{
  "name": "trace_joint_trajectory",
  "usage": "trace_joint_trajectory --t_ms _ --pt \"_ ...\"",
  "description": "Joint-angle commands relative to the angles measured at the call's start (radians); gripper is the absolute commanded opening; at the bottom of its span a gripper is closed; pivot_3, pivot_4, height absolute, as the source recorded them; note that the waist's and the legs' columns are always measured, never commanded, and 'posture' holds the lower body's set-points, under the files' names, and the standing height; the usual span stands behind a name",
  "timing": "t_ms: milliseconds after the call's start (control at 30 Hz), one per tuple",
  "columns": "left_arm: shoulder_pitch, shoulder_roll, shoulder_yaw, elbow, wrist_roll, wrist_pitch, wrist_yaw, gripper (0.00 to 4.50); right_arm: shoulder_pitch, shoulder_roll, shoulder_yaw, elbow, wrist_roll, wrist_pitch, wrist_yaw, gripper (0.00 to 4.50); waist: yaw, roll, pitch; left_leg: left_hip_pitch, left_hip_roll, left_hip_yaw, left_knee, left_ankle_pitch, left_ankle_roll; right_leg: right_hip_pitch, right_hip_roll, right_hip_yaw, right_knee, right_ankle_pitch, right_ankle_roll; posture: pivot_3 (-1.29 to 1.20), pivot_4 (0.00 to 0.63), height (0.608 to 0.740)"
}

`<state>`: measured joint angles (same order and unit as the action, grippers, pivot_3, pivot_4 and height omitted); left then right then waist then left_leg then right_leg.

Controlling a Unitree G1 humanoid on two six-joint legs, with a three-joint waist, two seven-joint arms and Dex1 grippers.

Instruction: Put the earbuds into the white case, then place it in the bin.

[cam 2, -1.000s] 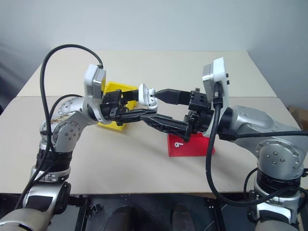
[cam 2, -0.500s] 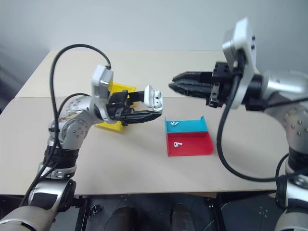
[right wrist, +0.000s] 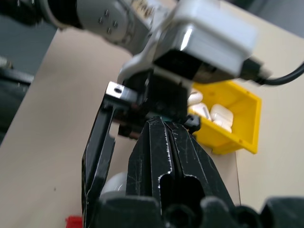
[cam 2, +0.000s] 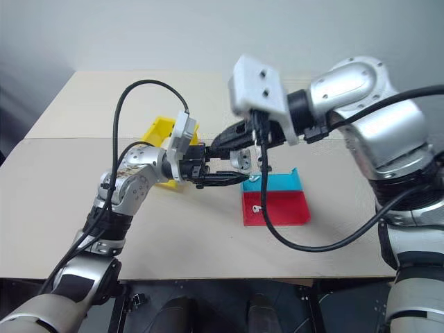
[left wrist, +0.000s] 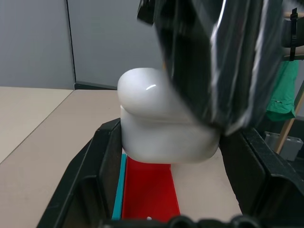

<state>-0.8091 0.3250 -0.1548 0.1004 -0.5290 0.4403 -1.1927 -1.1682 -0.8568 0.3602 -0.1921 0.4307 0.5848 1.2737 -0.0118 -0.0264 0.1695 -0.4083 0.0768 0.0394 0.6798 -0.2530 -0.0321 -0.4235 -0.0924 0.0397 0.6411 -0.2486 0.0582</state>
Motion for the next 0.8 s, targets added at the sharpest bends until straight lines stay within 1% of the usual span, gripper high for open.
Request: trace_joint_trajectory --t_ms 33,200,333,433,567,700,800 --pt "-0.008 0.007 0.024 -0.041 -0.008 -0.021 -0.008 2.81 -0.011 -0.02 -0.008 -0.003 -0.066 -0.072 0.067 0.04 0.0 0.0 0.0 0.0 0.0 0.0 0.0 0.0 0.0 0.0 0.0 0.0 0.0 0.0 0.0 0.0 0.15 0.74" --pt "0.002 0.015 0.052 -0.062 -0.019 -0.015 0.002 2.81 0.044 -0.069 -0.034 -0.005 -0.118 -0.118 0.111 0.04 0.0 0.0 0.0 0.0 0.0 0.0 0.0 0.0 0.0 0.0 0.0 0.0 0.0 0.0 0.0 0.0 0.15 0.74" --pt "0.016 0.026 0.07 -0.084 -0.033 -0.011 0.011 2.81 0.082 -0.092 -0.097 -0.017 -0.104 -0.084 0.095 0.04 0.0 0.0 0.0 0.001 0.0 0.0 0.0 0.0 0.0 0.0 0.0 0.0 0.0 0.0 0.0 0.0 0.15 0.74" --pt "0.034 0.035 0.088 -0.112 -0.04 -0.008 0.025 2.81 0.097 -0.064 -0.207 -0.038 -0.013 0.058 0.012 0.04 -0.001 0.0 0.0 0.001 0.0 0.0 0.0 0.0 0.0 0.0 0.0 0.0 0.0 0.0 0.0 0.0 0.15 0.74" --pt "0.07 0.057 0.137 -0.167 -0.033 -0.02 0.09 2.81 0.179 -0.026 -0.415 -0.082 0.151 0.269 -0.133 0.04 0.001 0.0 0.0 0.001 0.0 0.0 0.0 0.0 0.0 0.001 0.0 0.0 0.0 0.0 0.0 0.0 0.15 0.74" --pt "0.115 0.099 0.22 -0.243 -0.037 0.0 0.199 2.81 0.35 0.001 -0.619 -0.17 0.293 0.409 -0.261 0.04 0.006 0.0 0.0 0.001 0.0 0.0 0.0 0.0 0.0 0.001 0.0 0.0 0.001 0.0 0.0 0.0 0.15 0.74" --pt "0.168 0.121 0.304 -0.297 -0.047 0.028 0.32 2.81 0.518 0.027 -0.724 -0.276 0.355 0.444 -0.344 0.04 0.012 0.0 0.0 0.001 0.0 -0.001 0.0 0.0 0.0 0.001 0.0 0.0 0.0 0.0 0.0 0.0 0.15 0.74"
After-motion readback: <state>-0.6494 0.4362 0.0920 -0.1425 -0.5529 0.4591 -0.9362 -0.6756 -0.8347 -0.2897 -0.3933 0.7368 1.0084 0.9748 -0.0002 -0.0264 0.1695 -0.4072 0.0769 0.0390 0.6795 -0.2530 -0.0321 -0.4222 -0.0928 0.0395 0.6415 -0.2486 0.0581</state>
